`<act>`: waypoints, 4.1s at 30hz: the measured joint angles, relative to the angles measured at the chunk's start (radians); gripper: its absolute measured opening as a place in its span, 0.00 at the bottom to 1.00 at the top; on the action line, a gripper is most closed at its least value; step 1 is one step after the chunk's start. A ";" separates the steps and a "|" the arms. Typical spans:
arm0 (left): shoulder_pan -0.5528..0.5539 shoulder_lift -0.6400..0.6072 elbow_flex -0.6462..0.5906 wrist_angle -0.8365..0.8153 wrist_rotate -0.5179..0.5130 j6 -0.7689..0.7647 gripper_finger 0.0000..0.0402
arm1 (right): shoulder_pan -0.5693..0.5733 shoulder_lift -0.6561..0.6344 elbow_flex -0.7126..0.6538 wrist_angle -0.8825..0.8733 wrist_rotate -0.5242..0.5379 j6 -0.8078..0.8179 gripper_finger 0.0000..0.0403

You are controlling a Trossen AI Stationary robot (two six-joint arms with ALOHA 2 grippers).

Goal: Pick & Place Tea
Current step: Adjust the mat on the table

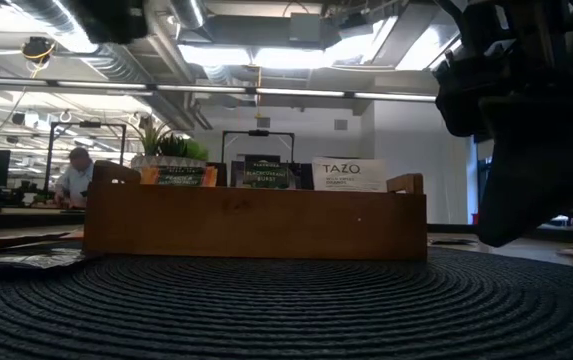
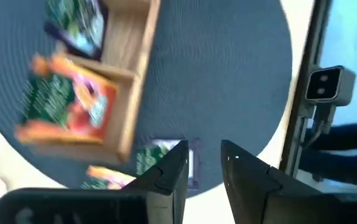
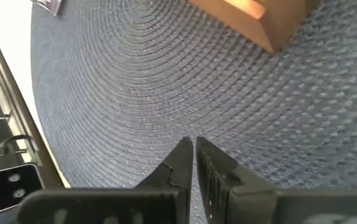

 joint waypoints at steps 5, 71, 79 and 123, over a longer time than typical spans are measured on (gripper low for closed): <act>-0.112 0.094 0.000 0.003 -0.107 -0.228 0.23 | 0.000 0.000 0.000 0.034 0.001 -0.001 0.06; -0.116 0.391 -0.001 0.154 -0.039 -0.337 0.21 | -0.019 0.308 0.473 -0.024 0.017 -1.041 0.06; -0.115 0.391 -0.001 0.155 -0.041 -0.289 0.21 | -0.072 0.362 0.473 -0.009 -0.051 -1.043 0.06; -0.146 0.392 -0.002 0.314 -0.042 -0.380 0.21 | -0.164 0.314 0.467 -0.138 0.111 -0.838 0.06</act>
